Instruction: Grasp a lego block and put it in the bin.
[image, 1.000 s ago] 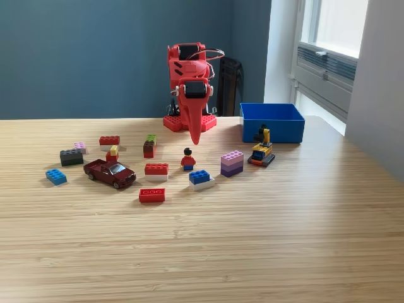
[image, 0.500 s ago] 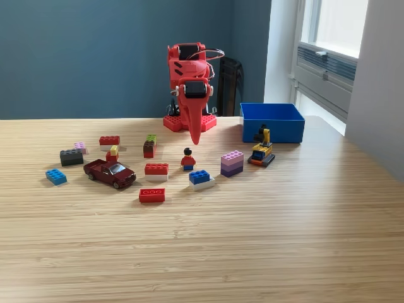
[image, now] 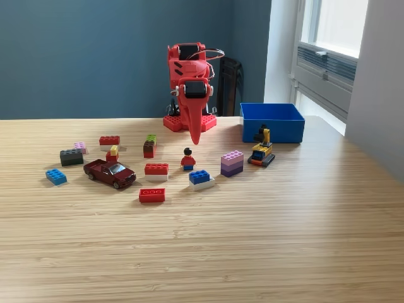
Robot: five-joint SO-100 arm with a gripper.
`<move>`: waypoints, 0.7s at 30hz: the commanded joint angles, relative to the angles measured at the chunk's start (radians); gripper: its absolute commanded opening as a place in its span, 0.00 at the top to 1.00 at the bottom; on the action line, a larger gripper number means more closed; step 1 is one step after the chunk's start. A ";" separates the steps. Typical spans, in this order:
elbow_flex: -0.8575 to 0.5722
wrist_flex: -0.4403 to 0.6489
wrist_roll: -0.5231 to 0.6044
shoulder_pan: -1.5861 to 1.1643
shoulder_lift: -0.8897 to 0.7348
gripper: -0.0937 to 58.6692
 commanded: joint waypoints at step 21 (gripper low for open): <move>-0.267 0.002 0.044 -0.015 -0.175 1.00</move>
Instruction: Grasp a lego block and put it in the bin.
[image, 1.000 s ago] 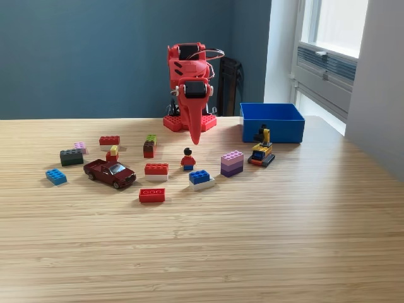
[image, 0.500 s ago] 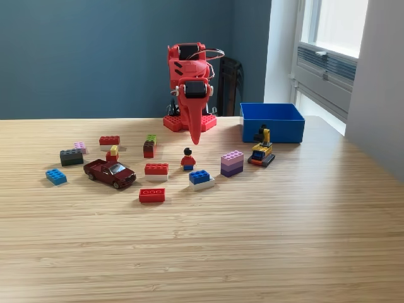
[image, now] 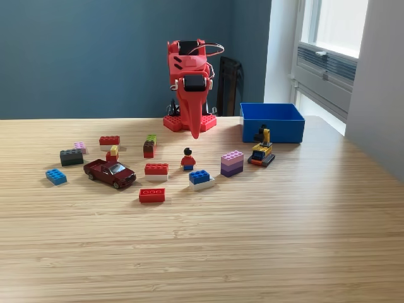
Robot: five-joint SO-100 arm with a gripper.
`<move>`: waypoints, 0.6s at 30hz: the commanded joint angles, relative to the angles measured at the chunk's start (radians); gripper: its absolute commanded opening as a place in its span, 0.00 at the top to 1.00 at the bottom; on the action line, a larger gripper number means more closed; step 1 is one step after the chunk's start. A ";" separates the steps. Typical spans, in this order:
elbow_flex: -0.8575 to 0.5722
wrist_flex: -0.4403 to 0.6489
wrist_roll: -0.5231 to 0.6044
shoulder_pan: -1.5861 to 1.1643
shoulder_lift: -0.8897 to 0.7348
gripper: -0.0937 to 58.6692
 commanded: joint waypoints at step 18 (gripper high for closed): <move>-0.977 0.457 -0.005 0.091 -0.862 0.58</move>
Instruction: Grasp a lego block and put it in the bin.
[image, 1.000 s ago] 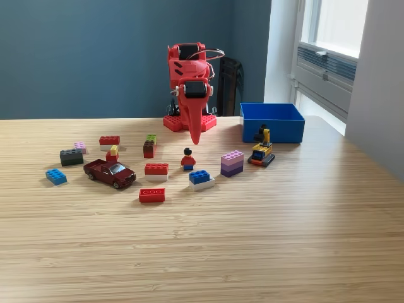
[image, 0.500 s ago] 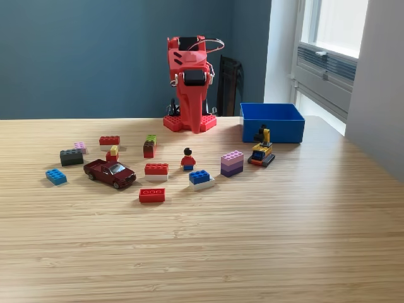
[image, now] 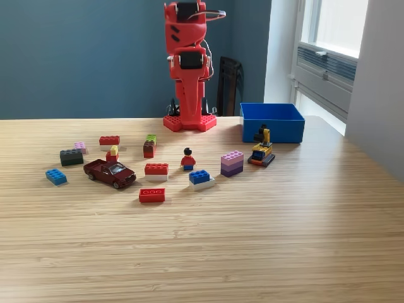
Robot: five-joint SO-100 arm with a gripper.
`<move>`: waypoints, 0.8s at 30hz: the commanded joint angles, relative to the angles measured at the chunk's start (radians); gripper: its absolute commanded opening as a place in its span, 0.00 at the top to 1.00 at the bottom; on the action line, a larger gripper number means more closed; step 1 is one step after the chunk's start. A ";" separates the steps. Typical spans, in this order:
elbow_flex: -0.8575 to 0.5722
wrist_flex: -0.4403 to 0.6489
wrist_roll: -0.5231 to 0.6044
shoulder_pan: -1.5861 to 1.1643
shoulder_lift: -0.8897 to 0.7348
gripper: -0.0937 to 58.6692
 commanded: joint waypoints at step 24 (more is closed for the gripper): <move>-0.380 0.272 -0.612 0.615 -0.580 0.55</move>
